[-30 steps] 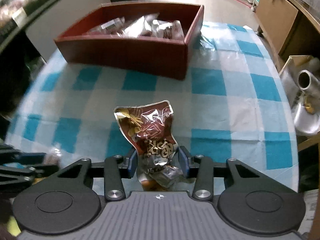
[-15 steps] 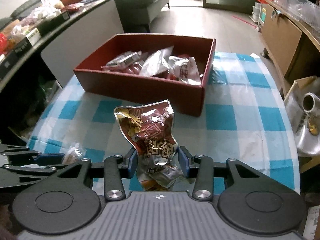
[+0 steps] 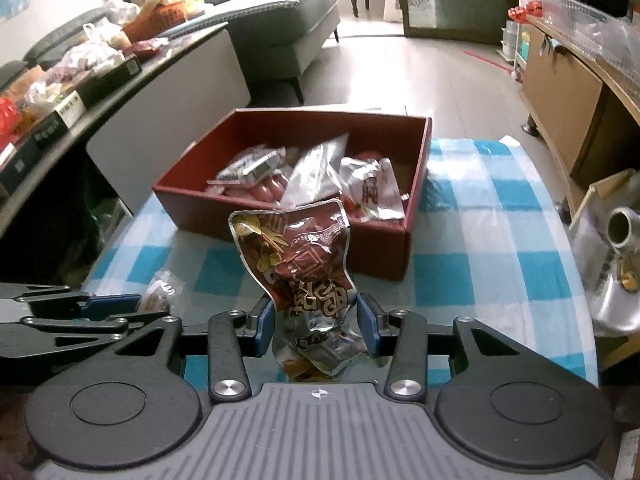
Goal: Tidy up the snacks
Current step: 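Carry the yellow snack and foil pouch over the red box with both grippers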
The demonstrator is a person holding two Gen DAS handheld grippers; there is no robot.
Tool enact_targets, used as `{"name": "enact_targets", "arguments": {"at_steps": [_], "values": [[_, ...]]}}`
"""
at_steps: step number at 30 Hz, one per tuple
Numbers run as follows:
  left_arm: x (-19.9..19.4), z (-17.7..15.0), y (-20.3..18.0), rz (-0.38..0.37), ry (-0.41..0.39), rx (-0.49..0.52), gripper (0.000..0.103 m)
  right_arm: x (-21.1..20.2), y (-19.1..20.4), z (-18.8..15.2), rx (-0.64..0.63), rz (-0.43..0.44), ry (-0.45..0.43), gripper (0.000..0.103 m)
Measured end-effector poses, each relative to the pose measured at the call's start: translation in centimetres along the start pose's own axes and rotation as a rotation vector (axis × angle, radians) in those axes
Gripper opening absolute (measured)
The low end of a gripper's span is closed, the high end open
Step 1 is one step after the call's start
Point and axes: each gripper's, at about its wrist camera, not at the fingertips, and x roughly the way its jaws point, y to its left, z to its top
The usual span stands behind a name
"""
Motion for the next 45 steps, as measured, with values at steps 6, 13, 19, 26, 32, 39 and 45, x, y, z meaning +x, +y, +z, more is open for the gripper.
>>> {"name": "enact_targets", "arguments": {"at_steps": [6,13,19,26,32,39,45], "values": [[0.3,1.8,0.0,0.007,-0.03,0.005,0.027,0.3,0.1,1.1,0.001,0.007,-0.016,0.051],[0.7,4.0,0.0,0.02,-0.063,0.011,0.027,0.6,0.1,2.8,0.004,0.014,-0.038,0.051],[1.5,6.2,0.0,0.028,-0.09,0.014,0.027,1.2,0.1,4.4,-0.006,0.019,-0.055,0.051],[2.8,8.5,-0.1,0.039,-0.112,0.023,0.027,2.4,-0.1,6.1,-0.014,0.017,-0.059,0.051],[4.0,10.1,-0.2,0.052,-0.117,0.03,0.027,3.5,-0.5,7.7,-0.016,0.017,-0.058,0.051],[5.3,11.6,-0.5,0.067,-0.128,0.048,0.027,4.7,-1.2,8.6,-0.013,0.009,-0.048,0.051],[6.3,12.5,-0.5,0.074,-0.13,0.043,0.027,5.8,-1.7,9.4,-0.001,0.002,-0.04,0.051]]}}
